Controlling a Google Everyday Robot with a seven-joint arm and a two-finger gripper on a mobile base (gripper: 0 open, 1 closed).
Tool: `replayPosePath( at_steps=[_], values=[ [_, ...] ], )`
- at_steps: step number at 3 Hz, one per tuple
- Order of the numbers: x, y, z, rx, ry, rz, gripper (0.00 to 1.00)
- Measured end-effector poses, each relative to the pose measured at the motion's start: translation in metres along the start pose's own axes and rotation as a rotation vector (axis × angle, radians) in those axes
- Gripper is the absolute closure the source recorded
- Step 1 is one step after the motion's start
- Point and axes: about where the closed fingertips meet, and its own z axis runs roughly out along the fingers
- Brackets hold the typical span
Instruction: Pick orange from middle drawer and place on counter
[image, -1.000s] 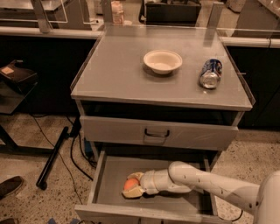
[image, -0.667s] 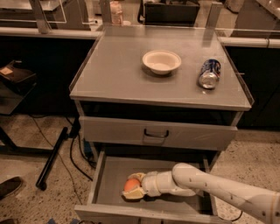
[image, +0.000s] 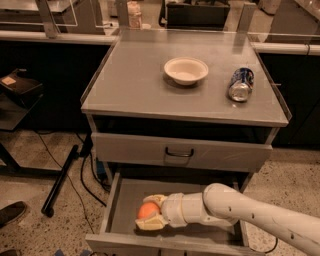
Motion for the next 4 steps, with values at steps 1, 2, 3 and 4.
replayPosePath(
  at_steps=[1, 2, 3, 4],
  values=[
    [-0.048, 0.022, -0.017, -0.013, -0.004, -0.071, 1.00],
    [-0.053, 0.023, -0.019, -0.011, -0.002, -0.083, 1.00],
    [-0.056, 0.021, -0.019, 0.003, -0.008, -0.073, 1.00],
    [-0.089, 0.026, -0.028, 0.023, -0.029, -0.106, 1.00]
  ],
)
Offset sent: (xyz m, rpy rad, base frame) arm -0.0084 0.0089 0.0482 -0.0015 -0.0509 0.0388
